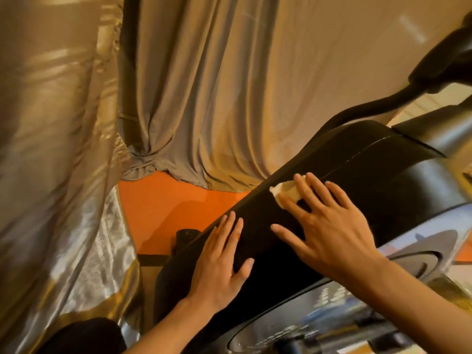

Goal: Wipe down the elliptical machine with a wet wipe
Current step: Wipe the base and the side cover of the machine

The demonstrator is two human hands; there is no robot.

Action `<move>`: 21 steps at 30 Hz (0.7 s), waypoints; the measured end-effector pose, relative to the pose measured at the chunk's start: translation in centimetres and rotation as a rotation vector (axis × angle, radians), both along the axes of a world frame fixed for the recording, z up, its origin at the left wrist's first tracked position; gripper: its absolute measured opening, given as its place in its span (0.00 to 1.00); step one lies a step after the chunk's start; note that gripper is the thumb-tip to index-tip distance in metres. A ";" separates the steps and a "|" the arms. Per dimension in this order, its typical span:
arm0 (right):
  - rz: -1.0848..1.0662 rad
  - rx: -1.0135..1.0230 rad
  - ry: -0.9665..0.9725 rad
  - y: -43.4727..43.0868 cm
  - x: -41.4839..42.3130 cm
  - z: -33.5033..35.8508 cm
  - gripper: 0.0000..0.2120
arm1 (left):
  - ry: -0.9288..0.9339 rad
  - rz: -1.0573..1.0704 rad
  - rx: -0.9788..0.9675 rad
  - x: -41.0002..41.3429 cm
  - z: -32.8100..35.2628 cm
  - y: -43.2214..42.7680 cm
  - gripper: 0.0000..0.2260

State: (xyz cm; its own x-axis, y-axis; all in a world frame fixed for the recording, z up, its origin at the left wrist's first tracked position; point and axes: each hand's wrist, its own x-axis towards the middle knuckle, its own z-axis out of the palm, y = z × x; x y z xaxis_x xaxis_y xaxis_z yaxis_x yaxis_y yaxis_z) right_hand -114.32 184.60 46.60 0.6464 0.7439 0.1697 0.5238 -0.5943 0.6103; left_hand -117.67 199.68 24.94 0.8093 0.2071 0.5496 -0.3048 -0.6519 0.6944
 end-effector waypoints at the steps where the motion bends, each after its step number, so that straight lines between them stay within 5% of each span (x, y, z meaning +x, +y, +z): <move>1: -0.011 -0.012 -0.004 0.0 0.1 0.4 0.39 | 0.004 0.002 -0.003 0.0 0.0 0.0 0.33; 5: 0.046 -0.073 0.059 0.5 -1.0 -2.5 0.41 | 0.032 -0.018 0.017 -0.1 0.2 0.2 0.34; 12: 0.302 0.052 -0.091 1.7 -0.8 -5.7 0.23 | 0.251 0.044 0.216 -1.9 1.1 3.2 0.34; 17: 0.293 0.309 0.367 4.7 -4.5 -8.2 0.18 | 0.587 0.129 0.351 -6.4 2.0 6.3 0.40; 21: 0.026 0.335 0.676 6.3 -7.3 -9.5 0.22 | 0.816 0.167 0.422 -12.5 4.6 8.3 0.33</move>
